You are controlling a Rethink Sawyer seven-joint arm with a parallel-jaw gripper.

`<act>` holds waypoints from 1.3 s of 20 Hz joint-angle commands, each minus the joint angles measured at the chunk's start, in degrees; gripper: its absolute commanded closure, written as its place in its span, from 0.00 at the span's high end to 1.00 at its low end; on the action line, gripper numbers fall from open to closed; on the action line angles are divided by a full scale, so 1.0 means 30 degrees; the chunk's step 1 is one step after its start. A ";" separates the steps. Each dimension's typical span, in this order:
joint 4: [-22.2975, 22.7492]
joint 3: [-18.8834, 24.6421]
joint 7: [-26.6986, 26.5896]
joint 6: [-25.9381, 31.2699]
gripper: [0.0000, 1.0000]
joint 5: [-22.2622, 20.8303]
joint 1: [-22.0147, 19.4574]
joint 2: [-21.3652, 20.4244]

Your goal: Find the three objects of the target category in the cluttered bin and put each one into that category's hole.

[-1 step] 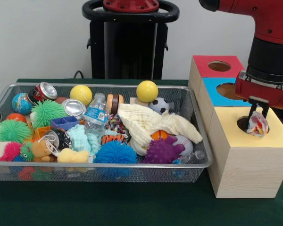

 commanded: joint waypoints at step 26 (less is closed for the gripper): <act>0.2920 -0.0048 0.4048 -0.0226 0.00 -0.0645 0.0255 0.1495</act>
